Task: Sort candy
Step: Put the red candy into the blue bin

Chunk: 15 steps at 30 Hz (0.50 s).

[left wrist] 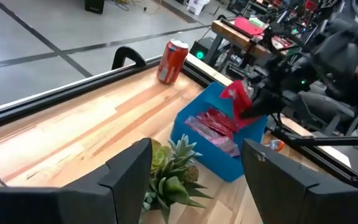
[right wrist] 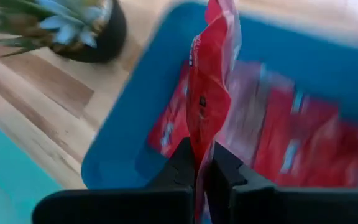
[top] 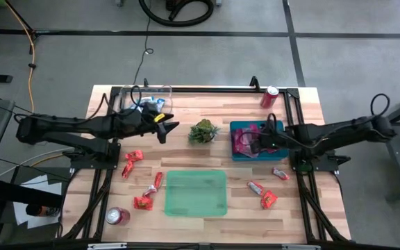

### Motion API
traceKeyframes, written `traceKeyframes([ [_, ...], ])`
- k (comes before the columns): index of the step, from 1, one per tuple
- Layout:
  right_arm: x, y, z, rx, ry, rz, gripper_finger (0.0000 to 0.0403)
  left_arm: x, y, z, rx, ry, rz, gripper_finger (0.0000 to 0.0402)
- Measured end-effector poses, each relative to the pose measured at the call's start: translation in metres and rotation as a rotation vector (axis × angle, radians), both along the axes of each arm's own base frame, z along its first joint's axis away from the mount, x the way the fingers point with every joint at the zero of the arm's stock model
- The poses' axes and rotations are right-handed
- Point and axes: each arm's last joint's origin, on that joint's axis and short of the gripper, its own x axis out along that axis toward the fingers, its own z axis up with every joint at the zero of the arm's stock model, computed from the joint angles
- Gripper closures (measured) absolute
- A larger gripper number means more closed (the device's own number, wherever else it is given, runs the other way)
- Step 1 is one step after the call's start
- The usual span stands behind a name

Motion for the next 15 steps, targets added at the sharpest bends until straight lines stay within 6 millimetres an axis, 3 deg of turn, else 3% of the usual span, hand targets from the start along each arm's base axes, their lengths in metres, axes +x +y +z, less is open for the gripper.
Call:
traceKeyframes([
  [4,-0.006,-0.003,-0.025,0.146,-0.098,-0.117,0.0402,0.003,0.000,-0.003,-0.002,0.019,0.000,0.0169],
  [9,-0.006,-0.009,-0.039,0.178,-0.151,-0.189,0.0385,0.005,0.000,-0.006,-0.018,0.027,0.005,0.0169],
  [15,-0.006,-0.016,-0.040,0.178,-0.142,-0.187,0.0310,0.006,0.000,-0.007,-0.029,0.028,0.000,0.0169],
])
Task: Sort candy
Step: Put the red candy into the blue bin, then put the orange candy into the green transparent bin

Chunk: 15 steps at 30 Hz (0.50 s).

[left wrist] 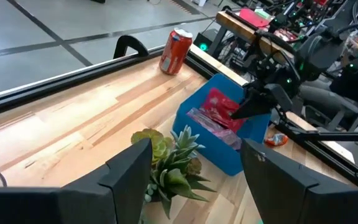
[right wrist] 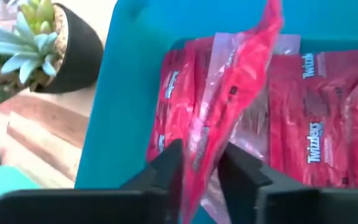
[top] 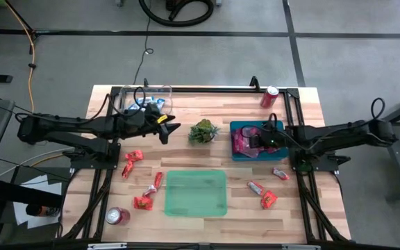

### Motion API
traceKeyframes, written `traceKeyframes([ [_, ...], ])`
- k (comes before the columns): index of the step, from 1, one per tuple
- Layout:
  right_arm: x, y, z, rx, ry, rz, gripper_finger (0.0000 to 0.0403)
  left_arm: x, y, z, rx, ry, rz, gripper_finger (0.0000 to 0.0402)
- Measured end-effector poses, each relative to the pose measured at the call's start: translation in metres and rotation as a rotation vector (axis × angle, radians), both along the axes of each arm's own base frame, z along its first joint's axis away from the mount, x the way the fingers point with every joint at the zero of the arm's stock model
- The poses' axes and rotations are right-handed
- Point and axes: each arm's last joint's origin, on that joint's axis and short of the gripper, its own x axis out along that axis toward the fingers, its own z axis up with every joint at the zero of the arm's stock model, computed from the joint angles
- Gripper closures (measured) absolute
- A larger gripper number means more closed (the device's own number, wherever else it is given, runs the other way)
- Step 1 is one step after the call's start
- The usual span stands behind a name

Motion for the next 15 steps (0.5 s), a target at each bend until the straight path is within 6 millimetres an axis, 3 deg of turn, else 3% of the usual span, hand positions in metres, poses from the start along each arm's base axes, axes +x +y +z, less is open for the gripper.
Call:
traceKeyframes([
  [5,0.001,-0.001,0.002,0.011,0.015,0.088,0.0214,0.000,-0.001,0.000,-0.009,0.000,-0.023,0.0169],
  [8,0.005,-0.001,0.013,-0.004,-0.002,0.145,0.0166,0.000,-0.001,0.000,-0.010,-0.001,-0.023,0.0169],
  [15,0.015,0.001,0.067,-0.082,-0.082,0.322,0.0121,0.000,-0.001,0.000,-0.016,-0.003,-0.022,0.0169],
])
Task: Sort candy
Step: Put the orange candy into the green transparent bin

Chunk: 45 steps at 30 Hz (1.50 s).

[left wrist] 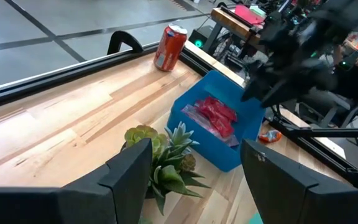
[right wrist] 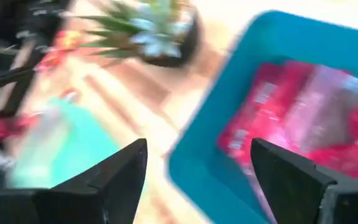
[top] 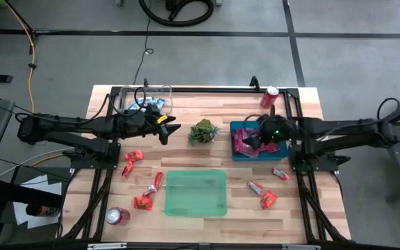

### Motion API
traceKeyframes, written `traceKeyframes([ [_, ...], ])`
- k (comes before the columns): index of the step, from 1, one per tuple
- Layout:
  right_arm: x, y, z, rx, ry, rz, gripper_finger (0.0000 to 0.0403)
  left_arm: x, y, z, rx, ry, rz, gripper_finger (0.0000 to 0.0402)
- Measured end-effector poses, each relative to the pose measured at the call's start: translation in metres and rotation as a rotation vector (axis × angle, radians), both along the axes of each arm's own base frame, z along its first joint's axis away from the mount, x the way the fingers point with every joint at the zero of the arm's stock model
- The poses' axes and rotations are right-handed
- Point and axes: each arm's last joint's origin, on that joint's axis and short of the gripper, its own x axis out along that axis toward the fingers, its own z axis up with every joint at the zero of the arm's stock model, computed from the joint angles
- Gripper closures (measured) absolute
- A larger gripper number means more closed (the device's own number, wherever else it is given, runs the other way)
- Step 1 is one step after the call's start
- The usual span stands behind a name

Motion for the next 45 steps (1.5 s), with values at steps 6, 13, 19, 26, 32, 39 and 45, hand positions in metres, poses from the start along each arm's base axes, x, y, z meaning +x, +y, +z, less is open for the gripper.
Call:
traceKeyframes([
  [6,0.007,0.023,0.045,0.122,-0.136,0.280,0.0121,0.000,0.000,0.000,-0.006,-0.002,0.002,0.0169],
  [13,0.024,0.083,0.038,0.258,0.009,0.487,0.0121,0.000,0.000,0.000,-0.014,-0.005,0.004,0.0169],
  [19,0.039,0.127,0.003,0.126,0.455,0.572,0.0121,0.000,0.000,0.000,-0.014,-0.005,0.005,0.0169],
  [26,0.053,0.145,-0.037,-0.001,0.629,0.516,0.0121,0.000,0.000,0.000,-0.013,-0.005,0.006,0.0169],
  [32,0.064,0.135,-0.067,-0.011,0.741,0.430,0.0121,0.000,0.000,0.000,-0.013,-0.004,0.006,0.0169],
  [39,0.071,0.131,-0.091,-0.002,0.829,0.408,0.0149,0.000,0.000,0.000,-0.013,-0.004,0.006,0.0169],
  [45,0.072,0.132,-0.093,0.008,0.825,0.388,0.0246,0.000,0.000,0.000,-0.013,-0.004,0.006,0.0169],
])
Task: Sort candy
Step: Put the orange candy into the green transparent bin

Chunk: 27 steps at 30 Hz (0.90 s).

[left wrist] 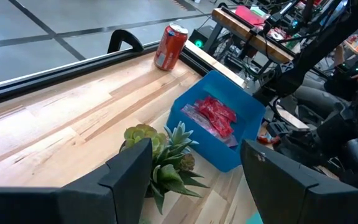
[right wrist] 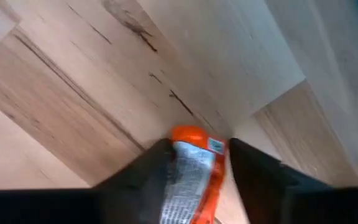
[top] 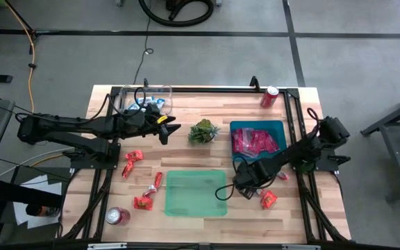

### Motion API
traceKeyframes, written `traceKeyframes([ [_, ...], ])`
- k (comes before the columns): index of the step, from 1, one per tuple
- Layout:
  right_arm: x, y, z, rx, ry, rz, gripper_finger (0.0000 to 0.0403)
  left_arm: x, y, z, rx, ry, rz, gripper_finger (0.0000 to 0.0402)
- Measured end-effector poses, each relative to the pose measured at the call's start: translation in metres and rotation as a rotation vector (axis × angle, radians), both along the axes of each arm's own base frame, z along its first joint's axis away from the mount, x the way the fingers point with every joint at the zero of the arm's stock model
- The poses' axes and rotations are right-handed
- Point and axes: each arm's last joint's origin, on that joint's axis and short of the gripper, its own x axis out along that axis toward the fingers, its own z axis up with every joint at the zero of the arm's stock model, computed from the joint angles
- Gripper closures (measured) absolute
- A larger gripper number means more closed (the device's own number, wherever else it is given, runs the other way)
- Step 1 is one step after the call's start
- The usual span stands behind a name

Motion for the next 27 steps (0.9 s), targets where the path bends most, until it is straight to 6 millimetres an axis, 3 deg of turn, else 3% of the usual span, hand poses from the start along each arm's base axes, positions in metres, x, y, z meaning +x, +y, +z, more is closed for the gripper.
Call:
traceKeyframes([
  [4,-0.004,-0.001,0.012,0.007,-0.023,0.004,0.0358,0.000,0.000,0.000,0.000,0.000,0.000,0.0169],
  [6,-0.010,-0.004,0.024,0.006,-0.043,0.016,0.0388,0.000,0.000,0.000,0.000,0.000,0.000,0.0169],
  [11,-0.034,-0.020,0.069,-0.049,-0.151,-0.022,0.0376,0.000,0.000,0.000,0.000,0.001,0.000,0.0169],
  [18,-0.055,-0.045,0.134,-0.105,-0.634,-0.128,0.0393,0.000,0.000,0.000,0.000,0.000,0.000,0.0169],
  [22,-0.049,-0.054,0.150,-0.099,-0.803,-0.105,0.0399,0.000,0.000,0.000,0.000,0.000,0.000,0.0169],
  [27,-0.022,-0.054,0.150,-0.075,-0.899,0.045,0.0399,0.000,0.000,0.000,-0.002,-0.005,0.001,0.0169],
])
